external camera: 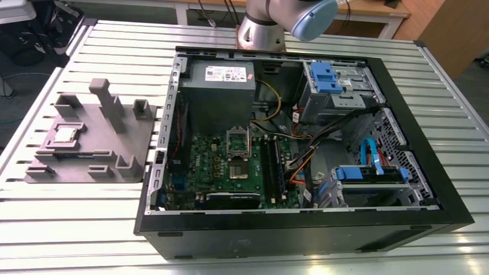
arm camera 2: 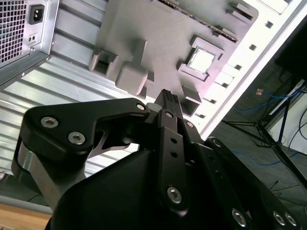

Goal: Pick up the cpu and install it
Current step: 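Reach for the cpu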

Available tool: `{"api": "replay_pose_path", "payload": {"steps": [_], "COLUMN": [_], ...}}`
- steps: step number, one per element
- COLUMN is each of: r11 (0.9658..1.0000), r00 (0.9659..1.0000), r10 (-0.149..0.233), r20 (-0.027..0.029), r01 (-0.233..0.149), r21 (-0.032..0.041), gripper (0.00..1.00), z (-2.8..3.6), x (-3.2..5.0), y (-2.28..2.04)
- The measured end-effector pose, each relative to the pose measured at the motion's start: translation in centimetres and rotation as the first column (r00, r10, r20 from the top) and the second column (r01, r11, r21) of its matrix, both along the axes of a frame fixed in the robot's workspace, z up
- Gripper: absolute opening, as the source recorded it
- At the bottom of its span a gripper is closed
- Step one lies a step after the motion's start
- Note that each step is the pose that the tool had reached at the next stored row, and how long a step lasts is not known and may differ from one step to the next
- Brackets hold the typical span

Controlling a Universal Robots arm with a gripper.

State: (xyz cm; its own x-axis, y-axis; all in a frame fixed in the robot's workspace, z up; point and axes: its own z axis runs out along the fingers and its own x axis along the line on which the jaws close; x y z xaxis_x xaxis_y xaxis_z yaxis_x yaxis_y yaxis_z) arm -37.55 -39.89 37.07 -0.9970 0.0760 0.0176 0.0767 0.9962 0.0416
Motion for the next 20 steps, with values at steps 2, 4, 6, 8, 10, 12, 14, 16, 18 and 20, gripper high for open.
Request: {"api": "replay_pose_path", "payload": {"steps": [2, 4, 6, 8, 10, 12, 14, 16, 18, 20], "r11": [1.0, 1.0, 1.0, 1.0, 1.0, 1.0, 1.0, 1.0, 1.0, 1.0], "r00": [1.0, 1.0, 1.0, 1.0, 1.0, 1.0, 1.0, 1.0, 1.0, 1.0], "r10": [0.0, 0.0, 0.0, 0.0, 0.0, 0.0, 0.0, 0.0, 0.0, 0.0], "r20": [0.0, 0.0, 0.0, 0.0, 0.0, 0.0, 0.0, 0.0, 0.0, 0.0], "r01": [0.0, 0.0, 0.0, 0.0, 0.0, 0.0, 0.0, 0.0, 0.0, 0.0], "r21": [0.0, 0.0, 0.0, 0.0, 0.0, 0.0, 0.0, 0.0, 0.0, 0.0], "gripper": [0.1, 0.1, 0.1, 0.1, 0.1, 0.1, 0.1, 0.1, 0.1, 0.1], "z": [0.0, -0.01, -0.01, -0.01, -0.01, -0.01, -0.01, -0.02, -0.02, -0.02], "x": [-0.1, -0.2, -0.3, -0.4, -0.49, -0.57, -0.66, -0.74, -0.83, -0.91], "y": [0.0, 0.0, 0.0, 0.0, 0.0, 0.0, 0.0, 0.0, 0.0, 0.0]}}
